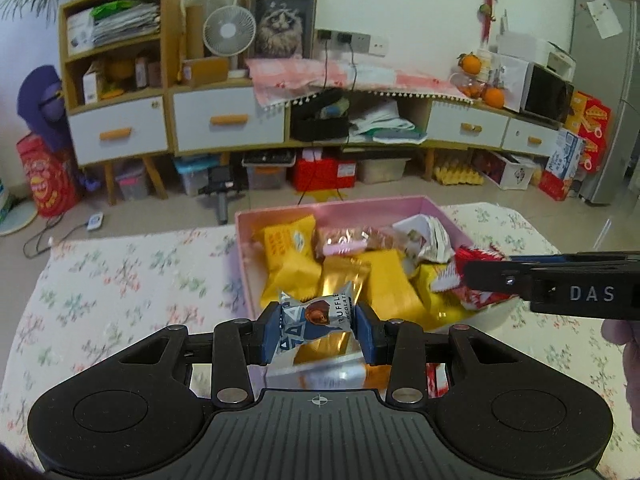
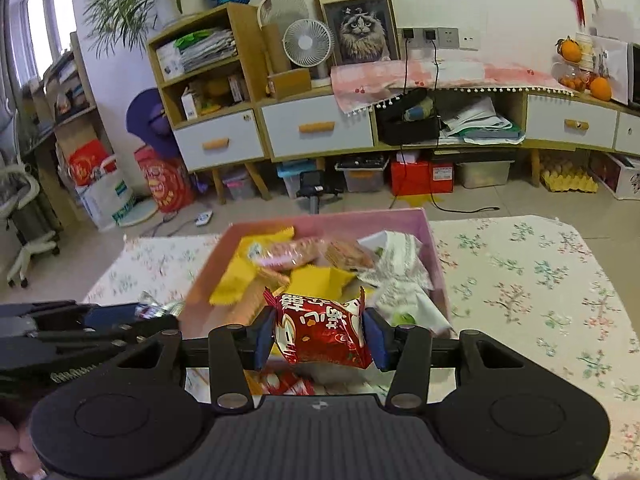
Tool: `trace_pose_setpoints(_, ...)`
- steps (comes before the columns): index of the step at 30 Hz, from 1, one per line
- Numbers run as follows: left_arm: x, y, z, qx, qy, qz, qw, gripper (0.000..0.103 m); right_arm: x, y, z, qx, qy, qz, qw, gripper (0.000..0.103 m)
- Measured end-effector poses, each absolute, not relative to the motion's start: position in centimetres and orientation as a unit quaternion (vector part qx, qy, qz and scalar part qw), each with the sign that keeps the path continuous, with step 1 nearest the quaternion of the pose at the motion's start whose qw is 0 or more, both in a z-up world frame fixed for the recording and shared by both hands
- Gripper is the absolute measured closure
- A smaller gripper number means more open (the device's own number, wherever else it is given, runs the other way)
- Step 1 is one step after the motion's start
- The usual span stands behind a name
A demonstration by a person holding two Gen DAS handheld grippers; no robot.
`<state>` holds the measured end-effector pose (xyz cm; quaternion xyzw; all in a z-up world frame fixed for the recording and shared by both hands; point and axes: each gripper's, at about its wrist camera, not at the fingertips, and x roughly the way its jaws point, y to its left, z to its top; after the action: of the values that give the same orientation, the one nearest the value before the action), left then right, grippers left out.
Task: Organize snacks
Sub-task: 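Carry the blue-white candy and red candy pack into the box and open both tools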
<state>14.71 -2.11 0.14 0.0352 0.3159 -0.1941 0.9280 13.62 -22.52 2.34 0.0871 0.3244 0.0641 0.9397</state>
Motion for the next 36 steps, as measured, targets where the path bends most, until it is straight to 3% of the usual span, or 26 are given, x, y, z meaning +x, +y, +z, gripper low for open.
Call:
trace_pose_setpoints(23, 17.5, -3.7, -4.0, 0.052, 0.331, -0.184, 0.924, 0.065, 16.7, -22.6, -1.3, 0.134, 0.358, 0.035, 0.923, 0.081)
trace_pose_setpoints(26, 17.4, -3.8, -4.0, 0.052, 0.332, -0.193, 0.922, 0.058, 16.6, -22.4, -1.3, 0.13, 0.36, 0.037, 0.923, 0.078)
trace_pose_setpoints(30, 16.9, -4.0, -3.7, 0.06, 0.327, -0.196, 0.923, 0.039, 16.6, -22.6, -1.0, 0.134, 0.36, 0.048, 0.922, 0.066)
trace_pose_setpoints(36, 16.1, -3.9, -3.0, 0.067, 0.328, -0.203, 0.92, 0.03, 15.9, -22.3, 0.0, 0.125, 0.357, 0.056, 0.924, 0.057)
